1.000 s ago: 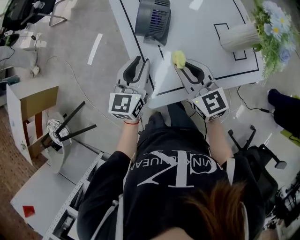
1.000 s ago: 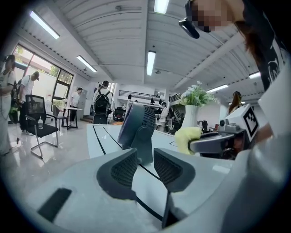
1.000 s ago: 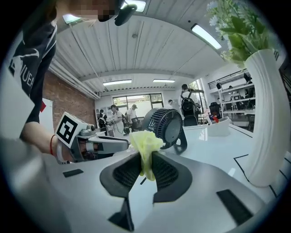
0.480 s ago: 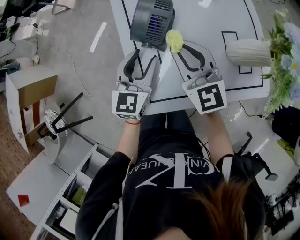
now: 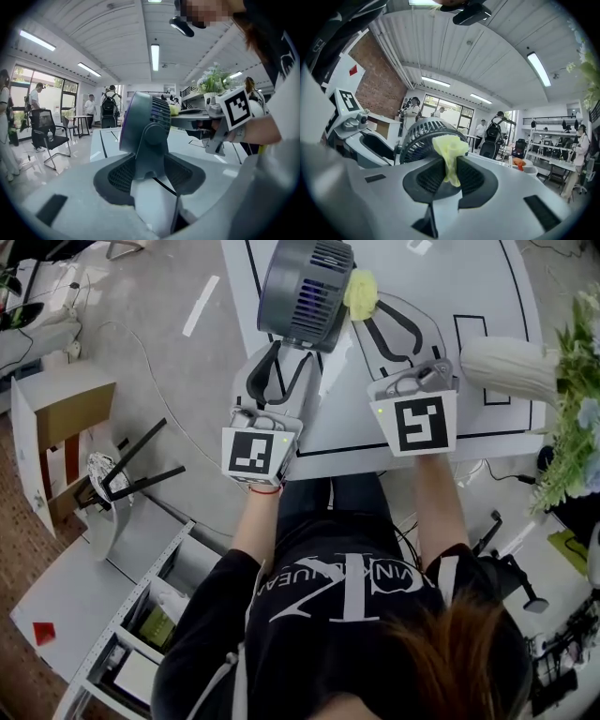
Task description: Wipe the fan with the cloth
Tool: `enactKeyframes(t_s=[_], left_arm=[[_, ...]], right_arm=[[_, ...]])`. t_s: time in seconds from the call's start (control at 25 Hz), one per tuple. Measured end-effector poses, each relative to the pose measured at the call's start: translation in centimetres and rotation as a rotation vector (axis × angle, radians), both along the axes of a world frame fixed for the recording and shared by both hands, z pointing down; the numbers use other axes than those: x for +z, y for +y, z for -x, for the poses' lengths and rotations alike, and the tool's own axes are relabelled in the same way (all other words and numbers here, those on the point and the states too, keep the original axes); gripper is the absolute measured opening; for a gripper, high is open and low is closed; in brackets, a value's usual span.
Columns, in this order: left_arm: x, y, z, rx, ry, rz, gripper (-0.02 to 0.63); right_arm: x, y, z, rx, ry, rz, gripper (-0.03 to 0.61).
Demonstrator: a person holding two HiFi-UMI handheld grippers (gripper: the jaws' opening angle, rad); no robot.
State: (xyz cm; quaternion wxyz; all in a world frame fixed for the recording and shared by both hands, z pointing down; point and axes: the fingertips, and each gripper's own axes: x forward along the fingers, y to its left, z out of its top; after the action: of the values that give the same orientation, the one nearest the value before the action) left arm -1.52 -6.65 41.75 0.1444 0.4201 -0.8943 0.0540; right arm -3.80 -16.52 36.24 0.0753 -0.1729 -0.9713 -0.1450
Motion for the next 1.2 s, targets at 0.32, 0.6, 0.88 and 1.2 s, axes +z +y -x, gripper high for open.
enactKeyframes(t_s=[0.32,0.6,0.88,1.2], left_arm=[[0.1,-0.2,0.0,-0.013,0.012,-0.004,0.194],[0.1,-0.1,-0.1,-0.028,0.019,0.003,0.195],[0.0,0.0,0.0,-0.038,0.013,0.009,0.189],[0.2,-0.1,0.1,-0.016,-0.004,0.012,0.189]], right_arm=[[1.7,-1.7,2.7,0.008,0.031,-0.023,0.069],[4.2,-1.2,3.4,0.004,0.098,-0.014,0.069],[5.6,0.4,2.2,-0.004,0.173,0.017,0.067],[6.6,2.4,-0.1,-0.033,0.232,0.067,0.066]])
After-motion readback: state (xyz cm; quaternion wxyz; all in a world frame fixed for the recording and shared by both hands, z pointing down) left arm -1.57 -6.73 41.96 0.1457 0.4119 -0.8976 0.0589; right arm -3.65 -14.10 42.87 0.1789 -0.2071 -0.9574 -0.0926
